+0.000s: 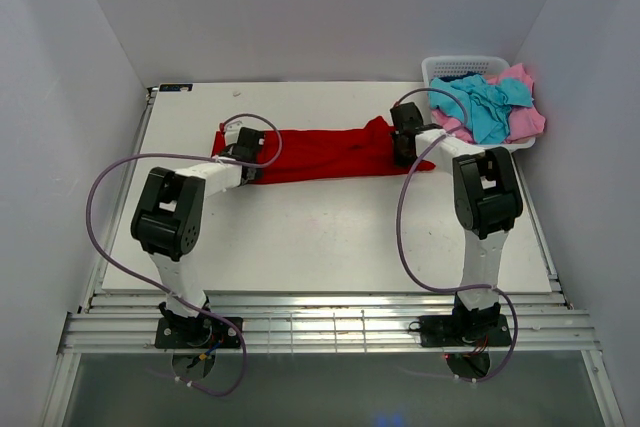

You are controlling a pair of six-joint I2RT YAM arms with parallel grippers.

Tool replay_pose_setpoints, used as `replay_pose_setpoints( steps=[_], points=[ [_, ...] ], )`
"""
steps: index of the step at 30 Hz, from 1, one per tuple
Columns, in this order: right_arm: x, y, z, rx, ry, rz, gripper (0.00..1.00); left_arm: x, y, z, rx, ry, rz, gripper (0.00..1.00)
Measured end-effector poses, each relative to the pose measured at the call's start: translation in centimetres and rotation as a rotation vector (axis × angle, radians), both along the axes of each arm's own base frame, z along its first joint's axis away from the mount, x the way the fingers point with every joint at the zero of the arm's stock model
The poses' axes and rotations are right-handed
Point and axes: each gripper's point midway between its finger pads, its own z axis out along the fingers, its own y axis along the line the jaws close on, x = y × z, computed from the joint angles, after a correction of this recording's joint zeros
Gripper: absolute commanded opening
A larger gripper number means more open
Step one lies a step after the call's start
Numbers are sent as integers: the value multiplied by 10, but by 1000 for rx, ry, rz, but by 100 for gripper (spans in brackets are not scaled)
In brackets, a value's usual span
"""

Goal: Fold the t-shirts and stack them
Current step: Fold the tshirt

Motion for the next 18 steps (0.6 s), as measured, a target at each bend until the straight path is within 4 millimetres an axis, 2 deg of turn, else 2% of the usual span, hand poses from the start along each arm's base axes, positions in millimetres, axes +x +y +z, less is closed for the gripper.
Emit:
replay_pose_setpoints(
  steps=[9, 18],
  points=[
    [-4, -16, -2, 0, 22, -43, 10, -16, 6, 0, -19, 0, 23, 46],
    [-40, -43, -4, -4, 86, -90, 11, -30, 20, 0, -38, -1, 60, 46]
  ],
)
